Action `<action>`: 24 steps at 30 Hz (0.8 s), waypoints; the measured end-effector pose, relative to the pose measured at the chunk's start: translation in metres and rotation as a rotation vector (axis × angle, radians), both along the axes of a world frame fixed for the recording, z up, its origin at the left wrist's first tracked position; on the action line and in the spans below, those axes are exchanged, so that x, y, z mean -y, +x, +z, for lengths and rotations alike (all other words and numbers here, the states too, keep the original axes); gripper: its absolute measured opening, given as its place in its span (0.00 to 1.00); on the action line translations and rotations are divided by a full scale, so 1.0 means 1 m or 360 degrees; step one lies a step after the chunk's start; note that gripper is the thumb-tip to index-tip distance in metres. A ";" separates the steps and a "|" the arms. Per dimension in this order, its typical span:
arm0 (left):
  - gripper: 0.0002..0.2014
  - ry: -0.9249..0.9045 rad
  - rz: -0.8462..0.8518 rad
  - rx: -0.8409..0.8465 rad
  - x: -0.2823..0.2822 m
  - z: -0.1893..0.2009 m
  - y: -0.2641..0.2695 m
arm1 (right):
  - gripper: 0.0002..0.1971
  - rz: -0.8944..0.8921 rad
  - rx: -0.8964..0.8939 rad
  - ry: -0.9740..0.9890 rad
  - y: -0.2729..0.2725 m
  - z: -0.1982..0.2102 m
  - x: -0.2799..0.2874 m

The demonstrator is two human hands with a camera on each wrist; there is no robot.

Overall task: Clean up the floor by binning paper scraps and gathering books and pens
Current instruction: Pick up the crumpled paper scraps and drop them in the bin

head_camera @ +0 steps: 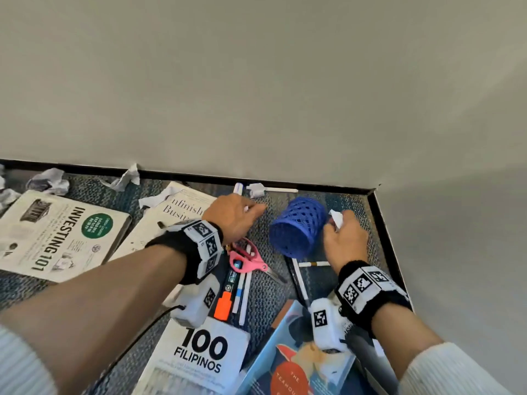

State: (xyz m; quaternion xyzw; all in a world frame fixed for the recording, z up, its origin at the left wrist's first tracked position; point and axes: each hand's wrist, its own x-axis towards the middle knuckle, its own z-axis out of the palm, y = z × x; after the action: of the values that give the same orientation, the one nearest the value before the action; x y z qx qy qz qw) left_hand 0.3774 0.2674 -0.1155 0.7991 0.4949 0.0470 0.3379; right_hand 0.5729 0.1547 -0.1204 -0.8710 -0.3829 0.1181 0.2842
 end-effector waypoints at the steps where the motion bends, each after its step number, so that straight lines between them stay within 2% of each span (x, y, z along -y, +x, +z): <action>1: 0.16 0.0013 0.0026 -0.0032 -0.003 0.001 -0.003 | 0.08 -0.0018 0.0003 0.0087 -0.006 0.006 0.002; 3: 0.14 0.0068 0.0056 -0.0152 -0.011 0.001 -0.017 | 0.07 -0.0029 0.0019 0.0172 -0.015 0.013 0.005; 6: 0.13 0.0126 0.0171 -0.0281 -0.024 0.005 -0.052 | 0.10 0.0081 -0.0014 0.0126 -0.027 0.020 0.007; 10: 0.08 0.0072 0.0397 -0.0202 -0.031 0.006 -0.099 | 0.16 0.0210 -0.0061 0.0113 -0.046 0.028 -0.001; 14: 0.17 0.0124 0.0301 -0.0397 -0.029 0.008 -0.125 | 0.13 0.0428 0.0066 0.0061 -0.075 0.042 -0.016; 17: 0.30 0.0156 0.0409 -0.0568 -0.028 0.006 -0.134 | 0.10 0.0631 0.0281 -0.0155 -0.097 0.053 -0.028; 18: 0.34 0.0154 0.0471 -0.0601 -0.029 0.004 -0.136 | 0.11 0.0658 0.0314 -0.0194 -0.104 0.056 -0.032; 19: 0.37 0.0142 0.0530 -0.0609 -0.031 0.002 -0.139 | 0.15 0.0664 0.0333 -0.0221 -0.111 0.060 -0.036; 21: 0.38 0.0103 0.0577 -0.0641 -0.036 -0.004 -0.143 | 0.26 0.0675 0.0362 -0.0278 -0.122 0.065 -0.042; 24: 0.32 0.0039 0.0529 -0.0713 -0.045 -0.007 -0.147 | 0.26 0.0752 0.0292 -0.0385 -0.130 0.060 -0.062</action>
State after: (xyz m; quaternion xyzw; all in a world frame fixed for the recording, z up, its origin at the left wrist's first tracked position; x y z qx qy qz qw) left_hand 0.2307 0.3128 -0.1228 0.7014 0.6811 -0.0701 0.1980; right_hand 0.4428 0.2162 -0.0599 -0.7922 -0.5826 0.1467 0.1069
